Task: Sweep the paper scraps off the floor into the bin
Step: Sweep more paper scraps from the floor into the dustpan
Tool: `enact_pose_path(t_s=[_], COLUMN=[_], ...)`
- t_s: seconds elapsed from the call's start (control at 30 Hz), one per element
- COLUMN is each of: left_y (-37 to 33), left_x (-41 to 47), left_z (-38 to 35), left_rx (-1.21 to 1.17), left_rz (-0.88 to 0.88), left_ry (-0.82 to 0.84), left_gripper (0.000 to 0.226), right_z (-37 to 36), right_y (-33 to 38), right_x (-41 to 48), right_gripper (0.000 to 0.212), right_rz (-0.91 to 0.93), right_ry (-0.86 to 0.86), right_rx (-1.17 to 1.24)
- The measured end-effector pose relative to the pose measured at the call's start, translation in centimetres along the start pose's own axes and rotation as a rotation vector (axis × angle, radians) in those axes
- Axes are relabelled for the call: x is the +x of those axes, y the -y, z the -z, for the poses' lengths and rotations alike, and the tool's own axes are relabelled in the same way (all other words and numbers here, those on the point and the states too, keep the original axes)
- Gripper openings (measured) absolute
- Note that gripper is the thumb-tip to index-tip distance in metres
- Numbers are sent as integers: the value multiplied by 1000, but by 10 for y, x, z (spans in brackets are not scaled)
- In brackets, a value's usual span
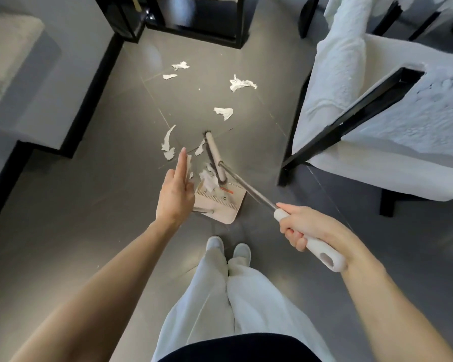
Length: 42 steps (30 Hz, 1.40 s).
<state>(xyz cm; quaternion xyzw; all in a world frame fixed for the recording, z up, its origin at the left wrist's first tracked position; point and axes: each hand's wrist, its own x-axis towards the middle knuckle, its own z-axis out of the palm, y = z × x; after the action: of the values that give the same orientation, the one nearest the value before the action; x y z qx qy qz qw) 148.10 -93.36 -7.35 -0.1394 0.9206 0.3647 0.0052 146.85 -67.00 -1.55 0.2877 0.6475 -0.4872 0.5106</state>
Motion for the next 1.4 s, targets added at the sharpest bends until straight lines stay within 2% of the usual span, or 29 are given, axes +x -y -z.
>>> enact_pose_path(t_s=[0.27,0.4,0.5,0.77,0.9,1.03,1.17,1.23,1.4], left_y=[7,7,14,55,79,105,126,131,142], left_x=[-6,5,4,-25,-31,-23,-2,13,44], left_z=[6,9,19,65,93,115,124,128,145], left_rx=[27,43,30,7,-8,-21,-5,-7,-50], left_rz=[45,65,88,191,236,271,282,263,273], left_ry=[-50,-48,-58,-171,-210,-212,-184,-176,-152], left_gripper=[72,71,73,72,72,73,74,73,72], right_z=[-20,-36,-29,-54,-78,-99,-127,-145,-191], right_y=[-14,-19,-12,30,64,96,116,117,95], right_x=[31,46,31,11,42,91,120,125,107], right_gripper=[77,73,66,71,73,79,80,81,87], right_rz=[24,-62,-62,54,132,188,142,89,-37], right_ry=[-58,49,76,22,-43,-90,-140,-106,6], right_rx=[-44,32,25,-164,-236,-472,-677,-735,-667])
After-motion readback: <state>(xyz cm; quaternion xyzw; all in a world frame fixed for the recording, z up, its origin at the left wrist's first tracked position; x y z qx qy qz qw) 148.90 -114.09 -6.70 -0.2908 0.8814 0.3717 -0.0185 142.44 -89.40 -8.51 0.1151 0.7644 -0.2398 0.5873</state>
